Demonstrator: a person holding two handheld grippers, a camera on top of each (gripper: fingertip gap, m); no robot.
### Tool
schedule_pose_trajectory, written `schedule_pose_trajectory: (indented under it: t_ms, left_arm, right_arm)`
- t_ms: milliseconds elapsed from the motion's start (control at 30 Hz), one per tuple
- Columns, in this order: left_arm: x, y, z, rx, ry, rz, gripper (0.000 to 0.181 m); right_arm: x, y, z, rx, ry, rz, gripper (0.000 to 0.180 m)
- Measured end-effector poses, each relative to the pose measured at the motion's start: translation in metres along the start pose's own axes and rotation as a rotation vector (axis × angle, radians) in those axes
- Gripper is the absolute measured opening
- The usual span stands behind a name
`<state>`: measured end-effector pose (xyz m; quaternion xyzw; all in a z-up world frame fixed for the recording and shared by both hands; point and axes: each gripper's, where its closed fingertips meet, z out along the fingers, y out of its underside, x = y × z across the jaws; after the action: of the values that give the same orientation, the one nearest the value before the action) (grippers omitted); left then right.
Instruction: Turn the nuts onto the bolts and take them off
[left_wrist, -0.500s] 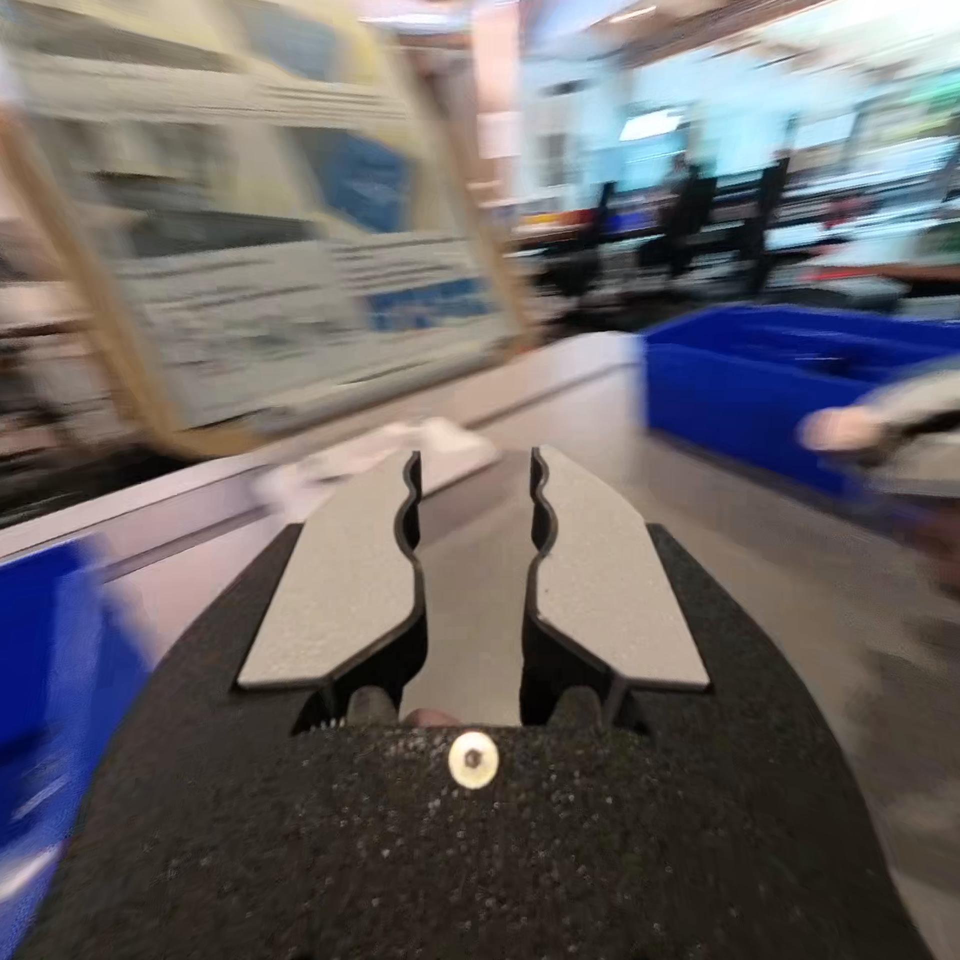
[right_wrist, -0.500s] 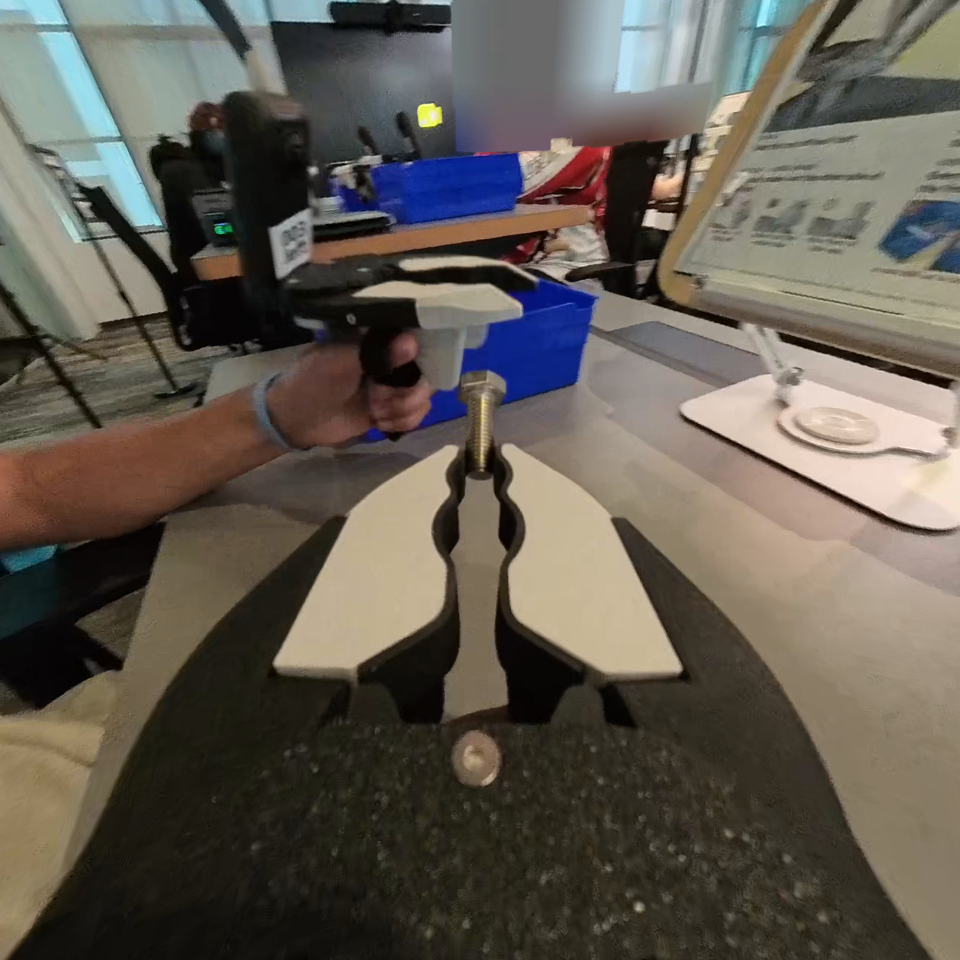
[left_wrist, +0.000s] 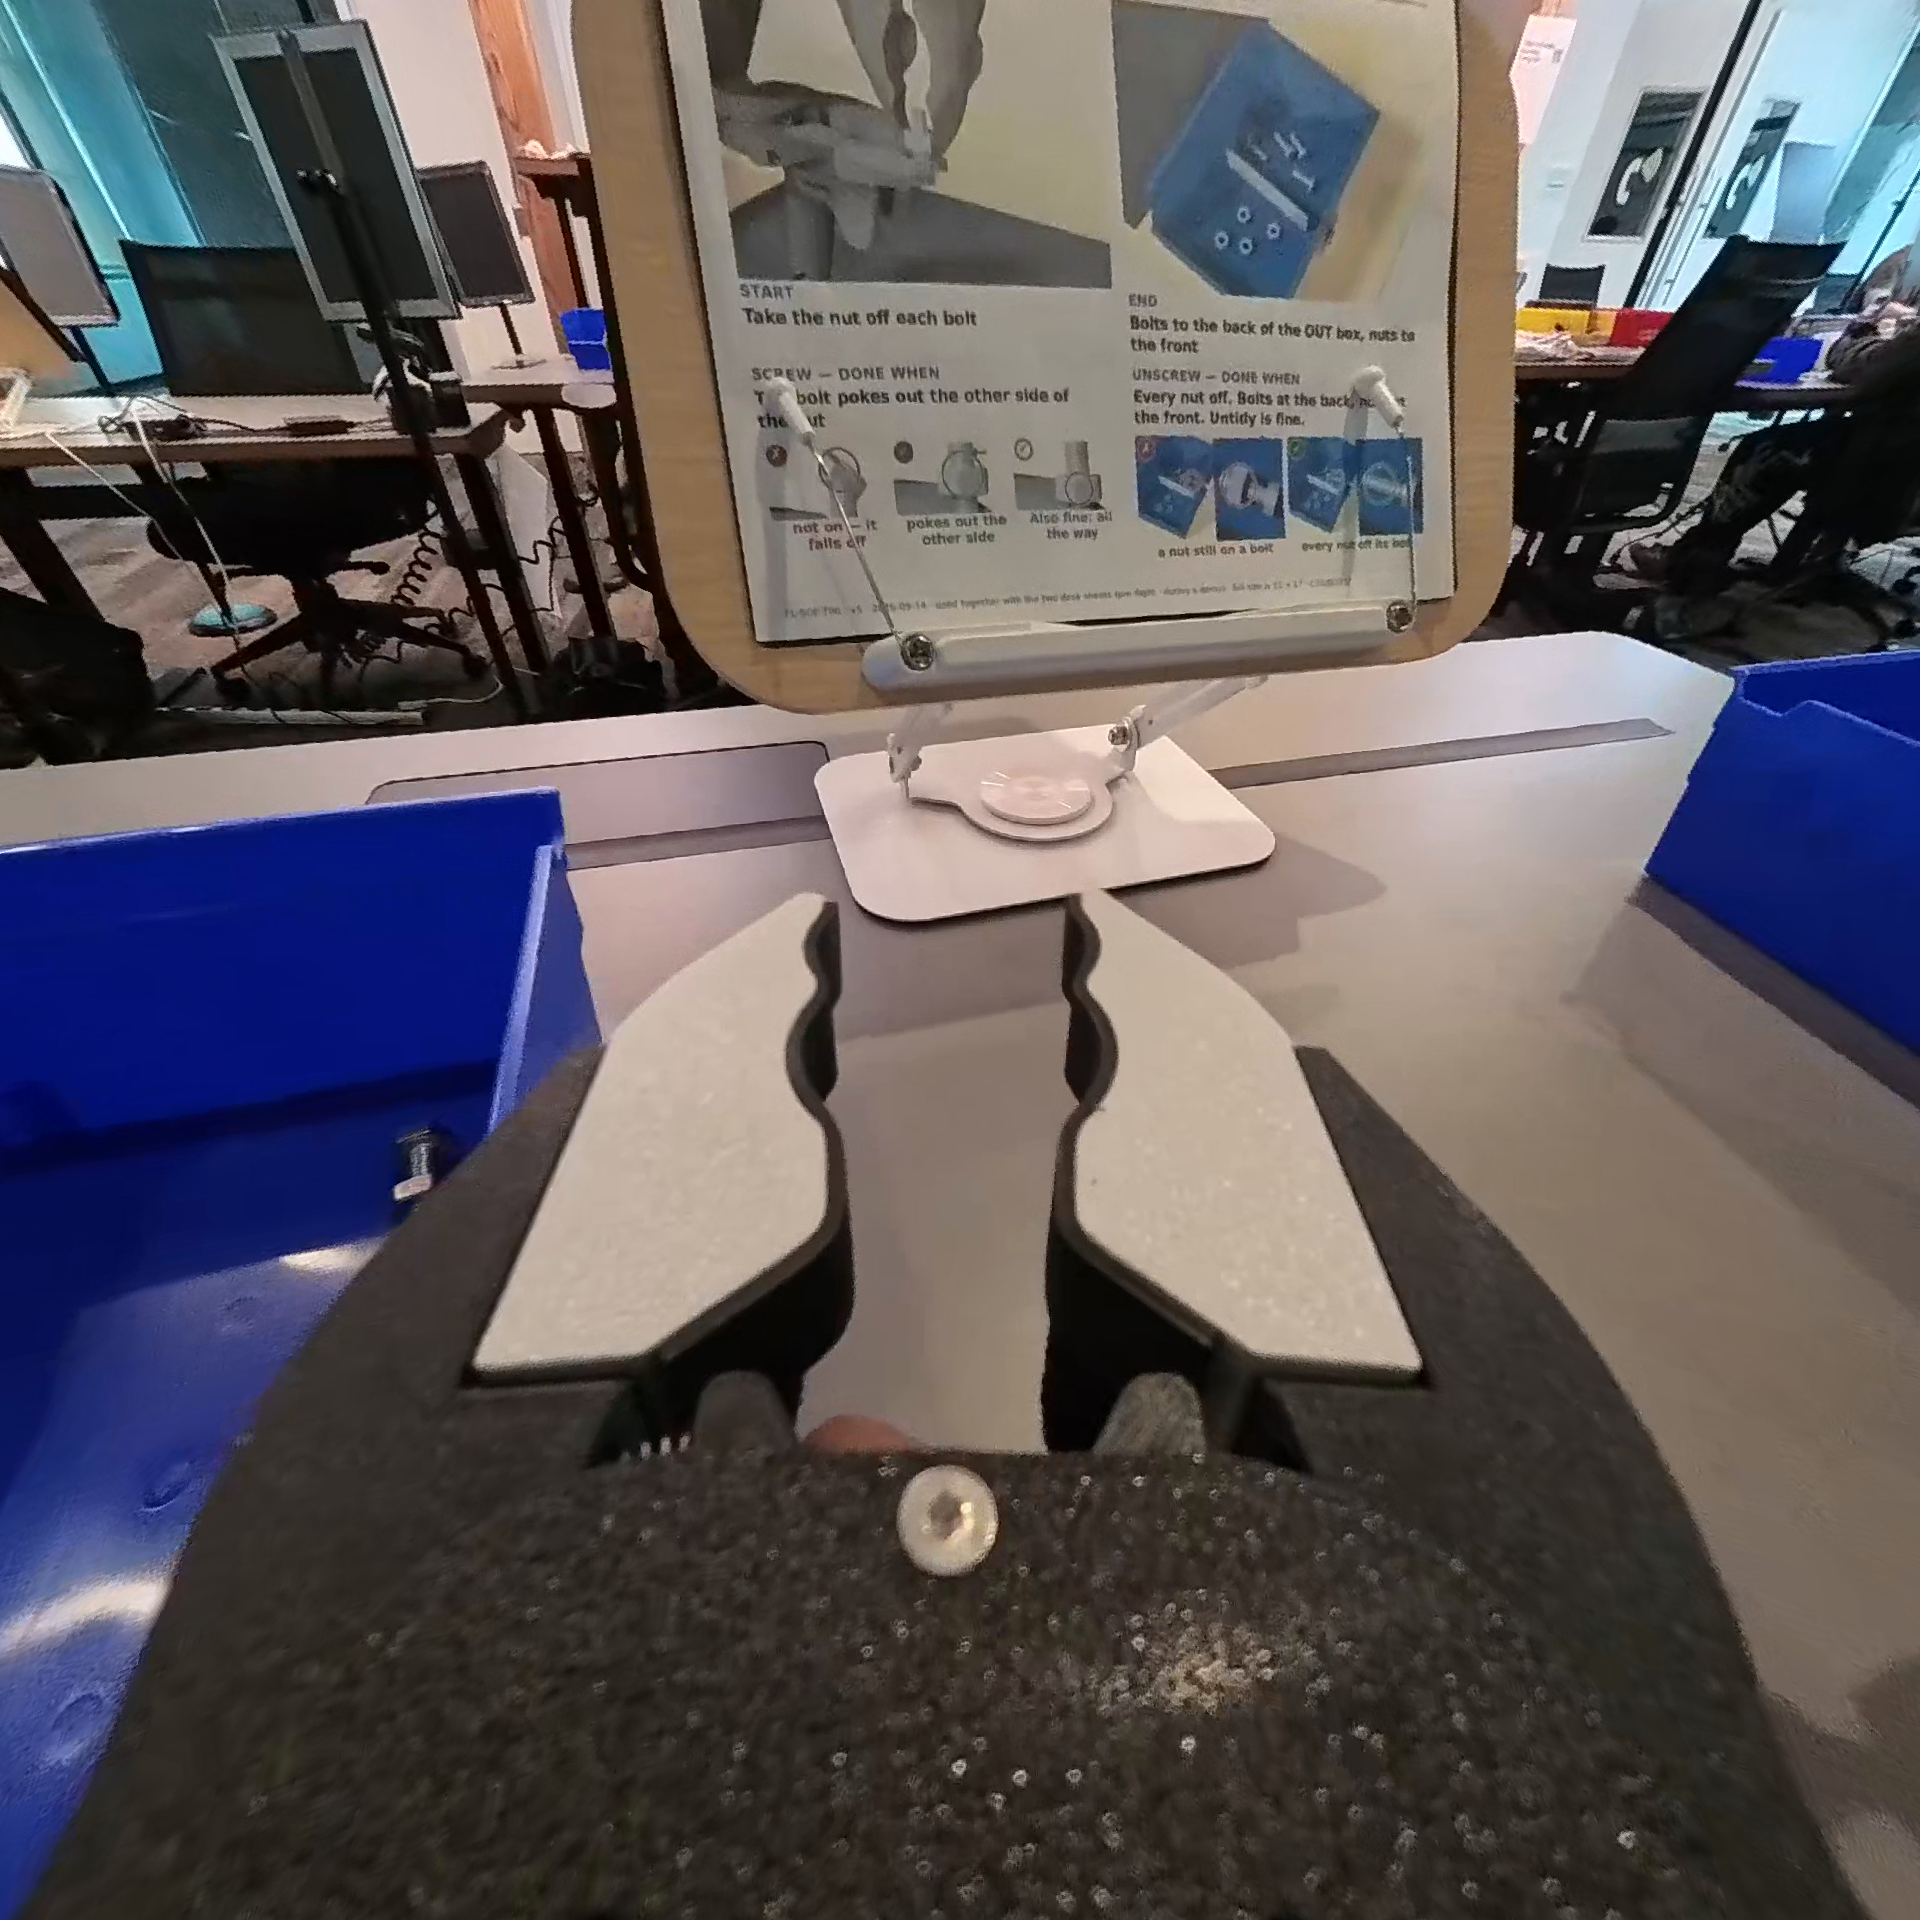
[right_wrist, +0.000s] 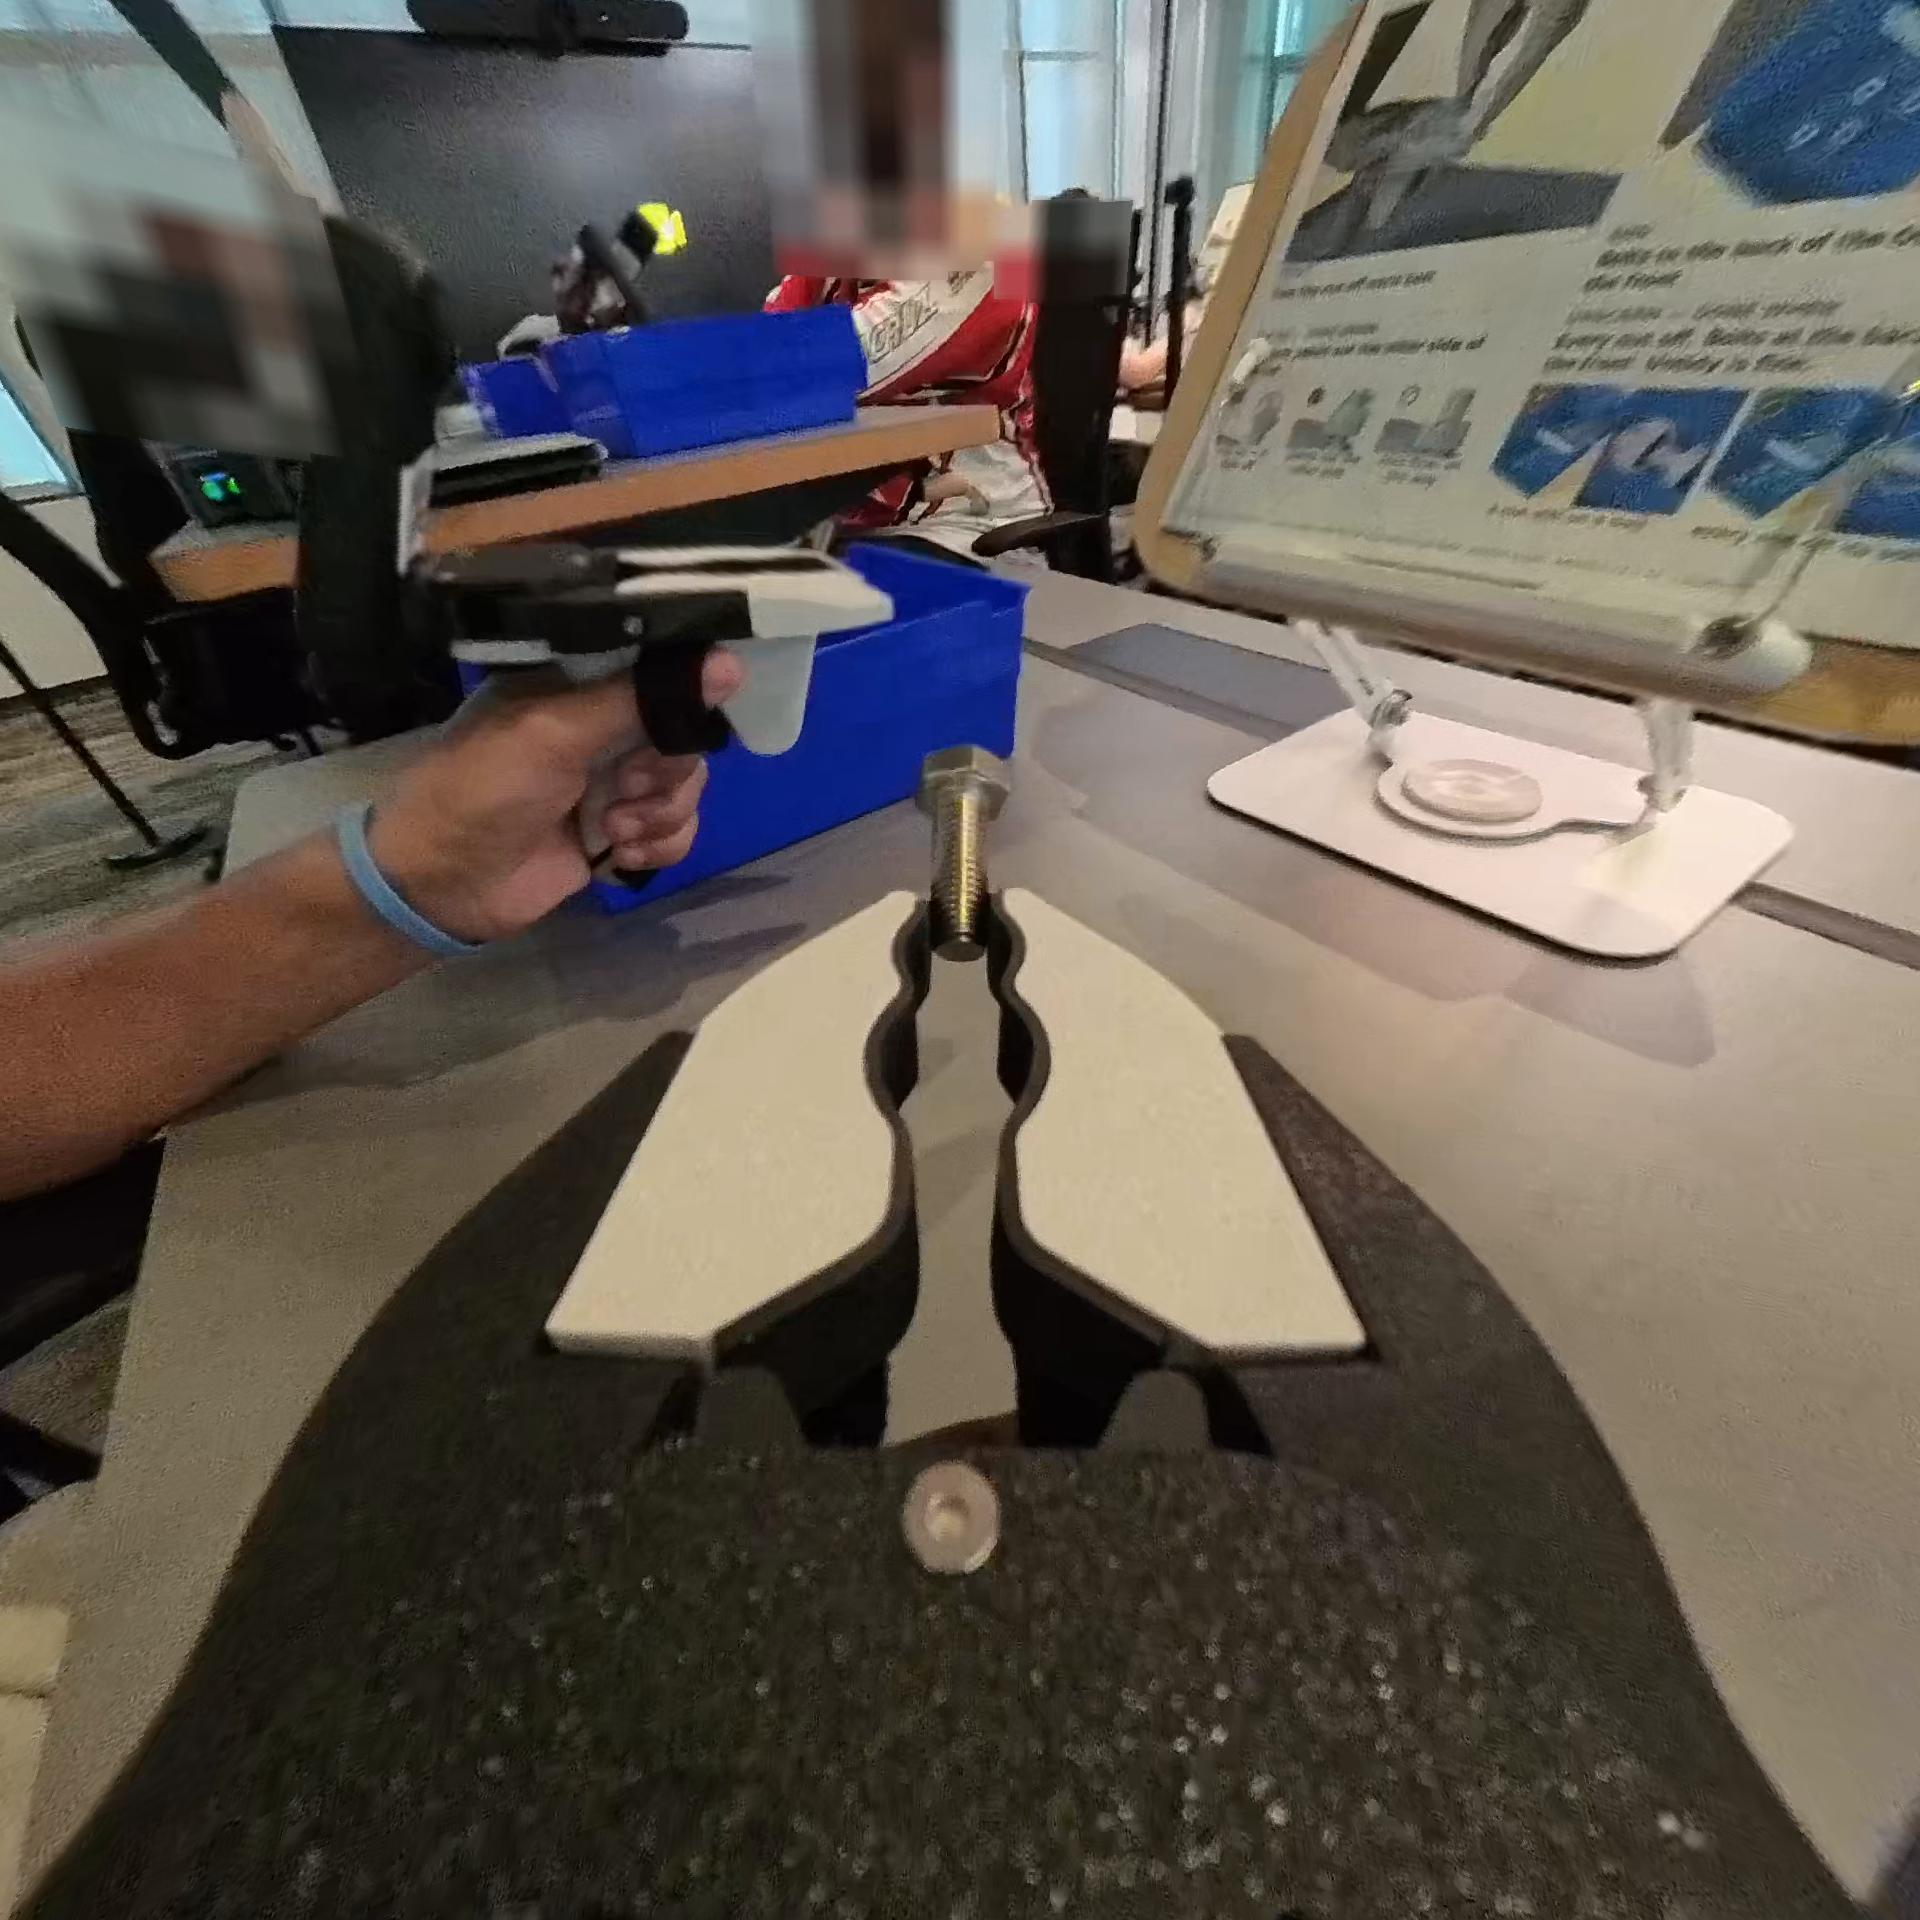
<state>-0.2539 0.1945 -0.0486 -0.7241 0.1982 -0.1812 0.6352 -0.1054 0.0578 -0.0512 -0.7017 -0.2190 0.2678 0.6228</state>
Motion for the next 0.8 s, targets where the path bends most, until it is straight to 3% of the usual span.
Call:
schedule_pose_trajectory:
  t_ms: [67,167,267,300,433,533,800]
  left_arm:
    - [0.000,0.001,0.000,-0.008,0.002,0.010,0.041]
    - [-0.001,0.000,0.000,-0.010,0.003,0.008,0.041]
    - [0.001,0.000,0.000,-0.018,0.027,-0.024,0.041]
    - [0.001,0.000,0.000,-0.021,0.034,-0.034,0.041]
    - [0.005,0.000,-0.001,-0.031,0.068,-0.056,0.043]
    - [0.007,-0.001,-0.001,-0.030,0.074,-0.053,0.043]
    - [0.006,0.006,0.002,-0.049,0.053,-0.025,0.043]
  right_arm:
    - [0.020,-0.028,-0.014,0.000,0.099,-0.034,0.010]
    - [0.091,-0.101,-0.065,0.061,0.369,-0.069,0.010]
    - [0.180,-0.123,-0.103,-0.103,0.515,0.025,0.010]
    - [0.210,-0.116,-0.112,-0.190,0.556,0.059,0.010]
    - [0.263,-0.072,-0.124,-0.472,0.422,0.368,0.010]
    - [0.276,-0.012,-0.131,-0.790,0.438,0.355,0.011]
    - [0.287,0.090,-0.098,-1.133,0.497,0.332,0.010]
